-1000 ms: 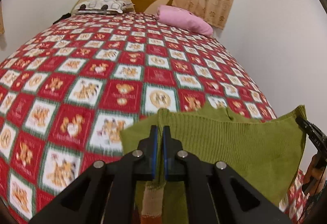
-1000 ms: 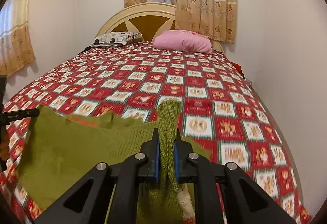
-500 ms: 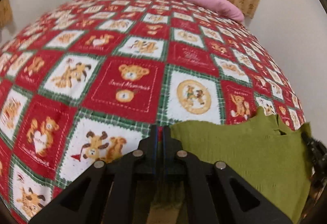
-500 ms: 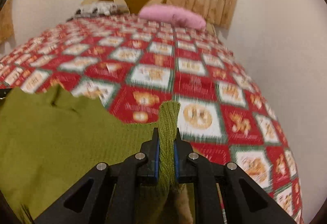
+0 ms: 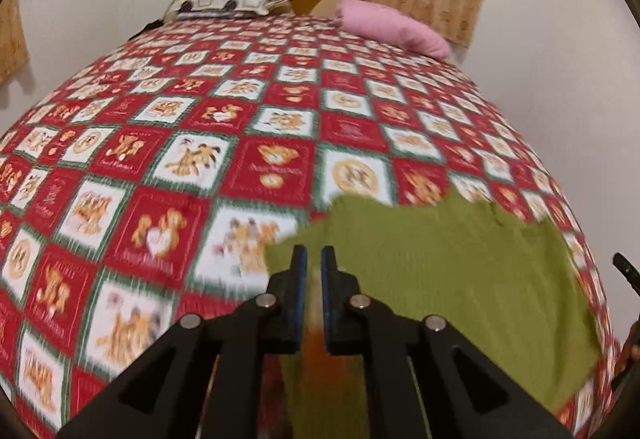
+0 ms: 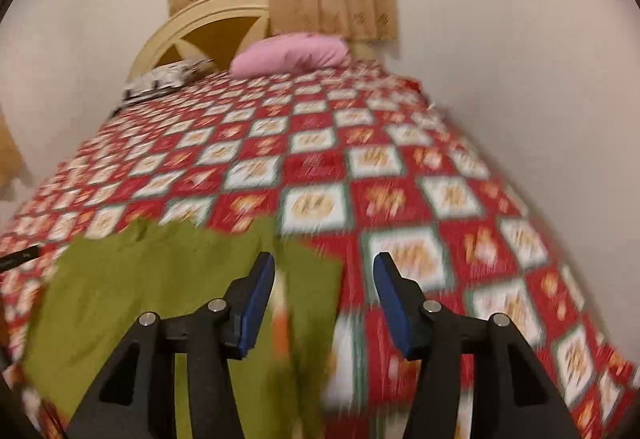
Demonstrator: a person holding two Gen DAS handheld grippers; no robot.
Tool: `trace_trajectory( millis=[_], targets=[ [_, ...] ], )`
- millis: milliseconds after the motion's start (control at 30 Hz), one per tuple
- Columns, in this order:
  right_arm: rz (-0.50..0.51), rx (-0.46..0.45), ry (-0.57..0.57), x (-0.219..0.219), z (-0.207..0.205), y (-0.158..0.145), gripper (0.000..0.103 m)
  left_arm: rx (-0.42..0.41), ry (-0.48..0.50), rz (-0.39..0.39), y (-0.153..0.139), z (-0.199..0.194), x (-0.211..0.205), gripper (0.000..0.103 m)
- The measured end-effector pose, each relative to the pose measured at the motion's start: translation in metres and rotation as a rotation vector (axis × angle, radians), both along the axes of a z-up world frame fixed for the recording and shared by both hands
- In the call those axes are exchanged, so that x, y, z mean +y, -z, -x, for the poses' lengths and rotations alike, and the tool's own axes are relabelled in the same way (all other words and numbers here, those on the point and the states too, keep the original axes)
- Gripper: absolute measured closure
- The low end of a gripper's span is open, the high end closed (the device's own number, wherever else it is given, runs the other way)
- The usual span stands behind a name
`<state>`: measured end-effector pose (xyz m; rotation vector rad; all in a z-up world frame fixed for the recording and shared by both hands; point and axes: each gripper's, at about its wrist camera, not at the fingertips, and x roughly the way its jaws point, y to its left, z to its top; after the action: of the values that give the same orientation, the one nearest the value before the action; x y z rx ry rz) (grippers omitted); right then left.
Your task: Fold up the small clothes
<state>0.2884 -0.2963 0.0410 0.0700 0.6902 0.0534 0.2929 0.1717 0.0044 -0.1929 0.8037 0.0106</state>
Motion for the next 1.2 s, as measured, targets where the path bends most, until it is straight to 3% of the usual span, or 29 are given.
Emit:
trace_trajectory(
  millis=[100, 200, 300, 333, 367, 400, 433, 500, 700, 867, 933, 1033, 1133, 1200],
  targets=[
    [-0.015, 0.042, -0.055, 0.006, 0.035, 0.015, 0.05, -0.026, 0.079, -0.051, -0.001, 0.031, -0.029, 0.092],
    [0.074, 0.088, -0.08, 0.026, 0.052, 0.038, 0.05, -0.025, 0.127, -0.117, 0.005, 0.046, -0.061, 0.09],
    [0.129, 0.13, -0.081, 0.036, 0.055, 0.059, 0.05, 0.009, 0.134, -0.13, 0.017, 0.044, -0.075, 0.073],
    [0.144, 0.164, -0.083, 0.039, 0.052, 0.068, 0.057, 0.016, 0.127, -0.144, 0.022, 0.044, -0.078, 0.061],
    [0.15, 0.182, -0.084, 0.039, 0.053, 0.075, 0.076, 0.032, 0.112, -0.167, 0.029, 0.042, -0.081, 0.056],
    [0.149, 0.178, -0.078, 0.04, 0.056, 0.077, 0.082, 0.046, 0.101, -0.183, 0.034, 0.04, -0.082, 0.055],
    [0.143, 0.169, -0.074, 0.038, 0.059, 0.074, 0.098, 0.051, 0.097, -0.186, 0.038, 0.04, -0.081, 0.054],
    [0.093, 0.16, -0.056, 0.028, 0.07, 0.068, 0.097, 0.033, 0.089, -0.171, 0.041, 0.042, -0.075, 0.049],
    [-0.086, 0.177, 0.005, -0.005, 0.103, 0.077, 0.097, 0.031, 0.069, -0.094, 0.046, 0.041, -0.062, 0.048],
    [-0.195, 0.181, 0.056, -0.019, 0.093, 0.062, 0.091, 0.015, 0.074, -0.134, 0.05, 0.044, -0.071, 0.042],
    [-0.17, 0.109, 0.078, -0.014, 0.085, 0.043, 0.089, 0.014, 0.073, -0.142, 0.051, 0.043, -0.073, 0.041],
    [-0.096, 0.051, 0.026, 0.012, 0.054, 0.021, 0.047, 0.012, 0.071, -0.15, 0.051, 0.043, -0.074, 0.039],
    [0.065, 0.023, -0.013, 0.045, 0.01, 0.021, 0.047, 0.011, 0.07, -0.143, 0.052, 0.043, -0.074, 0.038],
    [0.127, 0.04, -0.028, 0.059, -0.02, 0.032, 0.056, 0.01, 0.071, -0.144, 0.052, 0.043, -0.074, 0.037]
  ],
)
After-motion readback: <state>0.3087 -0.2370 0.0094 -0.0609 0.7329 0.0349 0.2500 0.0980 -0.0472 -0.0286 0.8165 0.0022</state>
